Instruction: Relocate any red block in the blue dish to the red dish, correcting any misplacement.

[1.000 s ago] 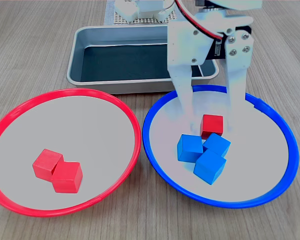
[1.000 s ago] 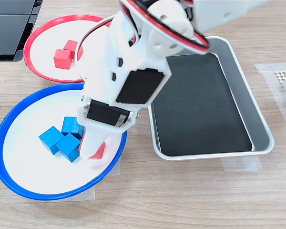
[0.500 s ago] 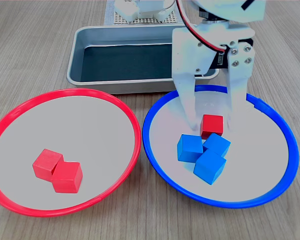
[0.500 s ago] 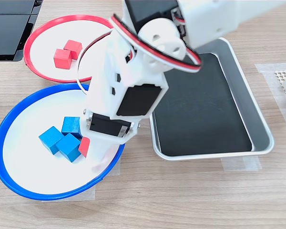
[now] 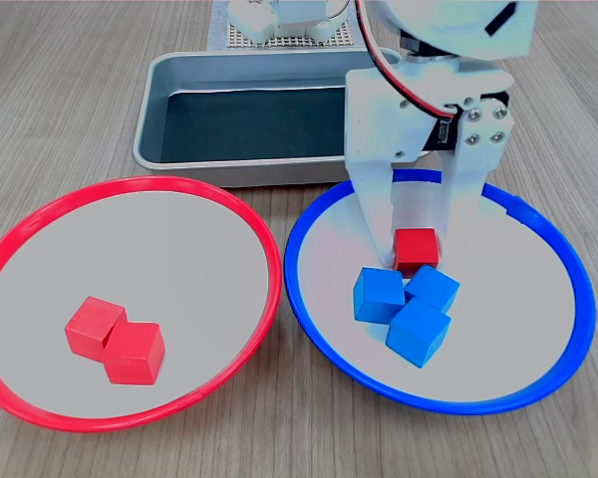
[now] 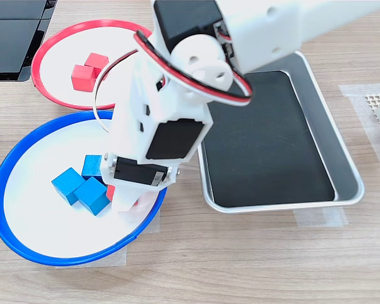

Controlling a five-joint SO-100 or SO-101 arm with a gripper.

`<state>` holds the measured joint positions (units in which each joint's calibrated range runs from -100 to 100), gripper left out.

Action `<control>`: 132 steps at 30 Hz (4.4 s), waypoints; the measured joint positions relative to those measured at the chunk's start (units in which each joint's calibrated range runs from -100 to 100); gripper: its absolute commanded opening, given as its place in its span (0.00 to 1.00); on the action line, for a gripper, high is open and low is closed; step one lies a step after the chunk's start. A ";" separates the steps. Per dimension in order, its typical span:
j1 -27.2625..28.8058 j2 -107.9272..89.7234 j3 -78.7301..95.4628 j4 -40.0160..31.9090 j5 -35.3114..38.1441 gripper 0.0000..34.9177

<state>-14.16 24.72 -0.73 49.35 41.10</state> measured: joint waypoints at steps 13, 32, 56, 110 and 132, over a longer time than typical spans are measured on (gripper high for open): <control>-0.62 -0.94 -0.73 1.71 -0.88 0.01; 13.72 -24.55 6.08 3.59 2.64 0.01; 29.47 -8.44 5.90 -5.06 6.50 0.01; 21.77 -41.09 28.77 -5.71 0.63 0.01; 10.80 -97.87 86.21 -13.78 -28.86 0.01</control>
<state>-3.36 -73.15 85.48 35.56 12.23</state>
